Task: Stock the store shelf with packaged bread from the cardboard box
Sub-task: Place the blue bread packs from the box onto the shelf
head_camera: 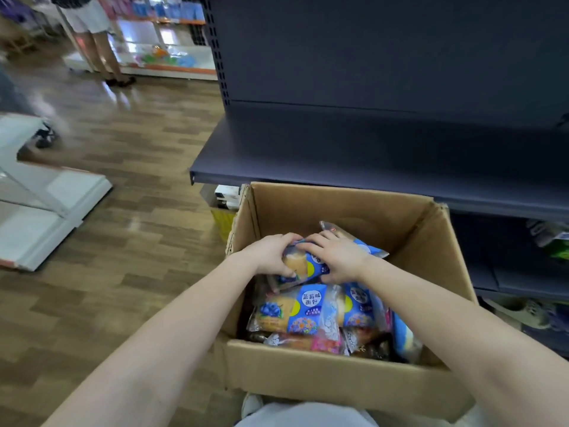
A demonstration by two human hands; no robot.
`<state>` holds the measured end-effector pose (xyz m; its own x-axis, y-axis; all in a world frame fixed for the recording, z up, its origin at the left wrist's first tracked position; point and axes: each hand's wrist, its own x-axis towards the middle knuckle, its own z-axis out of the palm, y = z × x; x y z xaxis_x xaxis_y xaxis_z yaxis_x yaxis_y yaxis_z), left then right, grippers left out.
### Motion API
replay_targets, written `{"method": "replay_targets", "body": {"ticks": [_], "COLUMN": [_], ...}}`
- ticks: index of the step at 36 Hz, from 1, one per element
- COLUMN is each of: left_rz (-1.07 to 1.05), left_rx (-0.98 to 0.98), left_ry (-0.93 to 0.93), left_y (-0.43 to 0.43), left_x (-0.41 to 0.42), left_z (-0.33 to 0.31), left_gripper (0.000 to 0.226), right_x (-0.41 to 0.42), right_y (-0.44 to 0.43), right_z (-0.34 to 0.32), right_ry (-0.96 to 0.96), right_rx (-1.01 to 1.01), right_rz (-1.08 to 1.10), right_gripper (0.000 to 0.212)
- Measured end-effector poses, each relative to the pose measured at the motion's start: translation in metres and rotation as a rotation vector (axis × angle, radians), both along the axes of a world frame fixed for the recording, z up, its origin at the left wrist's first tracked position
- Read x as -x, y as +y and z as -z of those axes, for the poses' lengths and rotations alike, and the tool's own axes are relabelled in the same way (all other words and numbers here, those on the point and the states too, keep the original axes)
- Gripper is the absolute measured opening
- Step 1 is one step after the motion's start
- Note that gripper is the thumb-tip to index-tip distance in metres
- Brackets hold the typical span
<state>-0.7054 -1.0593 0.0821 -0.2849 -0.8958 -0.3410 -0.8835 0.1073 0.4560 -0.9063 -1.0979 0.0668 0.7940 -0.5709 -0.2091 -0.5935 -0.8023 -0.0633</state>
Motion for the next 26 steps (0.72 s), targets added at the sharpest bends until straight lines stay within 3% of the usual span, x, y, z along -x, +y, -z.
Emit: {"method": "replay_targets", "body": {"ticks": [10,15,19,26], "left_rz": [0.000,-0.059,-0.146,-0.078], "left_rx": [0.274,0.355,0.215,-0.131], "left_ry": [0.047,0.097,0.254,0.298], "left_y": [-0.012,-0.020,-0.029,-0.048], "left_x": [0.011,0.012,0.006,-0.008], "left_z": [-0.015,-0.030,-0.053,-0.080], "left_gripper": [0.083,0.088,0.076,0.055], "right_x": [0.021,0.026,0.026,0.016], "right_y": [-0.014,-0.023,-0.026,-0.028], "right_z": [-0.028,-0.051,-0.069,-0.095], "right_ry": [-0.317,-0.444,-0.478,-0.432], "right_rx": [-0.095,-0.001,0.085,0.192], "right_rz": [0.208,0.197,0.150,0.019], "right_gripper": [0.084,0.080,0.079,0.077]}}
